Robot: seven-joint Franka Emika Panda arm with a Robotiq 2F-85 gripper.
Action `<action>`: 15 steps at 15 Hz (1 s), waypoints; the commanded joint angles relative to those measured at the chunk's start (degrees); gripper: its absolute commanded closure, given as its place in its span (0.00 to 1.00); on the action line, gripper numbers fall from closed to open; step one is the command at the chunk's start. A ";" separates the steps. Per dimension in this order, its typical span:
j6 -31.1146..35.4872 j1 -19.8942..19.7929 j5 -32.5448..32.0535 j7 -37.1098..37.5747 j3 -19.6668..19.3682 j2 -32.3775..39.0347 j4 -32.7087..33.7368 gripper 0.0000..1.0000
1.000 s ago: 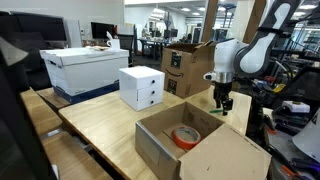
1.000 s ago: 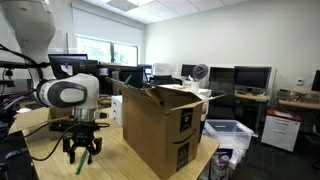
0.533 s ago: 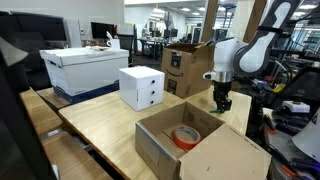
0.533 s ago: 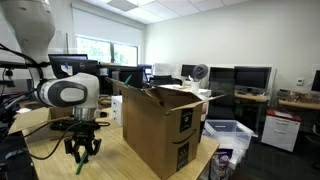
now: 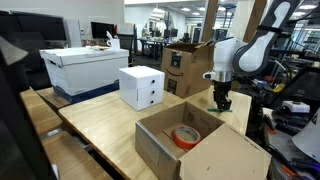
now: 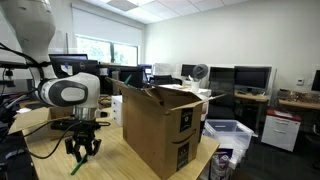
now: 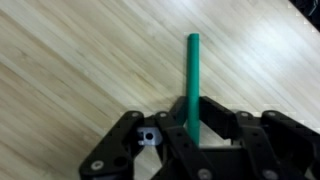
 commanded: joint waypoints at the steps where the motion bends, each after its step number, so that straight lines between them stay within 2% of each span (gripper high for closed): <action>1: -2.99 -0.85 2.98 -1.52 1.23 -0.50 -0.16 0.92; 9: -12.58 0.31 6.21 -0.45 2.68 -2.46 1.67 0.92; 15: -13.95 1.87 10.36 -0.91 5.26 -6.64 1.41 0.92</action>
